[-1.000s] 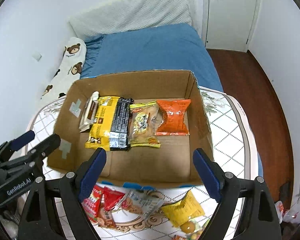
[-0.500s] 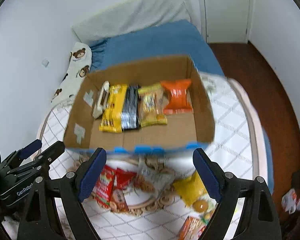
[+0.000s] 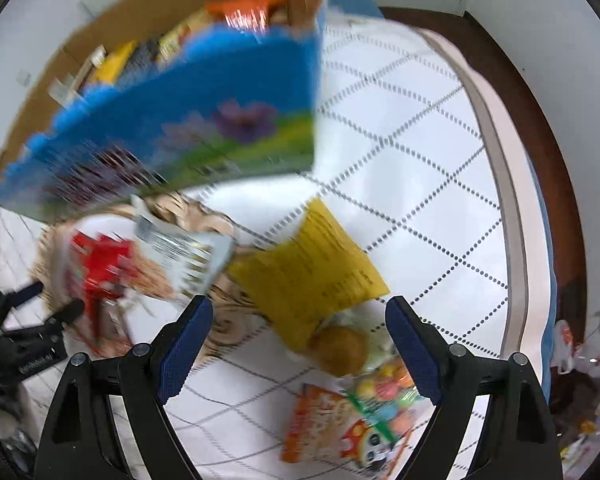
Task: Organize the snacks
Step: 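Grasp the red spicy strip packet with the left tool while the right tool grasps the yellow packet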
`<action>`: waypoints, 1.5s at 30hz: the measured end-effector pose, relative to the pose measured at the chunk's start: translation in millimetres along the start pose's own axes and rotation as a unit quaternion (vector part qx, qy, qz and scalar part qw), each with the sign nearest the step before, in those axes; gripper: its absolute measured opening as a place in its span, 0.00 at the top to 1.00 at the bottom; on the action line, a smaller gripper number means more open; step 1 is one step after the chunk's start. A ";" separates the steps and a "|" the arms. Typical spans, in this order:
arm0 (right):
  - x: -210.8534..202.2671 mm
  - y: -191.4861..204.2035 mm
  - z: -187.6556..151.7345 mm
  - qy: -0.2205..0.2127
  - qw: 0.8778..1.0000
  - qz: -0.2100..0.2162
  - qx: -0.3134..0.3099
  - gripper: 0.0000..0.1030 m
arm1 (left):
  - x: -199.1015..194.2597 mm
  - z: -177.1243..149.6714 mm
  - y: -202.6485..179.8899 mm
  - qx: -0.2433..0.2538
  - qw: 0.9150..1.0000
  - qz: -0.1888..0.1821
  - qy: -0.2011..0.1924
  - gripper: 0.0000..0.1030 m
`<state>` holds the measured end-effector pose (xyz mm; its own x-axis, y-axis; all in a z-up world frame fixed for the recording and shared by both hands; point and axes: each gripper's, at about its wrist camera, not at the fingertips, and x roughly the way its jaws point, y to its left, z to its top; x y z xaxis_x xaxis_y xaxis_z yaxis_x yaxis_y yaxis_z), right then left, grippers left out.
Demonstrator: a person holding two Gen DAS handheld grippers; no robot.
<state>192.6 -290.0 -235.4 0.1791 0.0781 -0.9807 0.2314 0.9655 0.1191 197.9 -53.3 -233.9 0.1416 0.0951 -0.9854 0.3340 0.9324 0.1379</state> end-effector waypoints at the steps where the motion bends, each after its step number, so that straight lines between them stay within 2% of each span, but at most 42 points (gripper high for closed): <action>1: 5.4 1.4 -0.1 0.002 1.000 -0.003 -0.015 0.13 | 5.6 2.5 -4.3 0.007 1.000 0.003 0.005 0.17; 3: 16.2 3.8 1.1 0.013 0.999 -0.023 -0.033 0.13 | 17.3 7.4 -11.3 0.016 1.000 0.010 0.016 0.17; 4: 22.8 -0.3 2.9 0.025 0.999 -0.020 -0.019 0.13 | 21.3 8.8 -12.7 0.016 1.000 0.012 0.019 0.17; 6: 31.5 -17.1 6.9 0.046 0.998 0.025 0.048 0.13 | 26.0 10.5 -11.5 0.005 1.000 0.005 0.022 0.18; 8: 36.5 -39.4 9.1 0.050 0.987 0.071 0.135 0.13 | 29.3 10.2 -7.3 -0.017 0.999 -0.011 0.026 0.26; 10: 40.8 -55.9 9.5 0.049 0.972 0.108 0.202 0.13 | 31.6 10.7 1.9 -0.045 0.998 -0.023 0.029 0.41; 12: 47.8 -64.2 10.6 0.053 0.961 0.130 0.240 0.14 | 31.9 7.1 13.0 -0.078 0.995 -0.040 0.036 0.46; 13: 52.7 -65.9 12.3 0.059 0.958 0.132 0.249 0.19 | 30.5 6.5 17.0 -0.088 0.994 -0.043 0.038 0.46; 14: 56.9 -65.2 16.0 0.062 0.959 0.127 0.247 0.32 | 30.9 3.2 22.4 -0.105 0.992 -0.050 0.045 0.46; 17: 64.6 -48.2 23.2 0.070 0.974 0.102 0.187 0.48 | 33.6 -6.9 36.5 -0.135 0.986 -0.072 0.060 0.47; 21: 63.9 -6.7 21.1 0.083 0.994 0.062 0.047 0.50 | 39.6 -26.2 51.1 -0.160 0.980 -0.088 0.078 0.46; 24: 63.9 21.7 14.2 0.093 0.994 0.029 -0.044 0.50 | 46.1 -32.9 54.5 -0.162 0.979 -0.097 0.083 0.46; 26: 65.9 34.2 8.5 0.097 0.992 0.013 -0.086 0.50 | 48.6 -34.7 54.7 -0.159 0.978 -0.104 0.083 0.42; 28: 67.0 36.6 6.6 0.102 0.990 0.022 -0.092 0.47 | 51.3 -36.2 56.2 -0.152 0.977 -0.117 0.088 0.33; 31: 62.9 30.4 4.9 0.100 0.992 0.046 -0.069 0.25 | 49.3 -33.7 51.8 -0.132 0.979 -0.124 0.095 0.32; 32: 60.0 25.6 3.2 0.097 0.992 0.049 -0.061 0.24 | 49.7 -37.1 48.9 -0.122 0.980 -0.123 0.095 0.32; 36: 53.2 14.4 -3.4 0.089 0.994 0.059 -0.024 0.24 | 52.9 -54.5 30.2 -0.096 0.986 -0.107 0.087 0.32; 39: 56.1 -5.4 -12.4 0.080 0.995 0.063 0.010 0.24 | 47.8 -69.4 30.0 -0.121 0.987 -0.084 0.069 0.47; 40: 58.5 -6.9 -13.6 0.076 0.995 0.063 0.014 0.27 | 46.2 -69.0 30.1 -0.128 0.986 -0.087 0.069 0.47; 41: 60.8 -8.8 -14.6 0.072 0.996 0.057 0.014 0.39 | 45.3 -71.2 38.8 -0.145 0.983 -0.093 0.068 0.48; 42: 62.9 -12.9 -15.1 0.071 0.996 0.055 0.011 0.45 | 44.2 -73.1 48.6 -0.160 0.980 -0.095 0.066 0.48; 45: 62.8 -8.7 -22.9 0.075 0.996 0.051 -0.007 0.48 | 42.5 -75.6 64.4 -0.177 0.977 -0.102 0.061 0.46</action>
<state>180.0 -287.9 -301.6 0.0562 0.2107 -0.9759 0.2061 0.9540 0.2178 155.0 37.1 -274.5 -0.0141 -0.0852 -0.9963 -0.0030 0.9964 -0.0852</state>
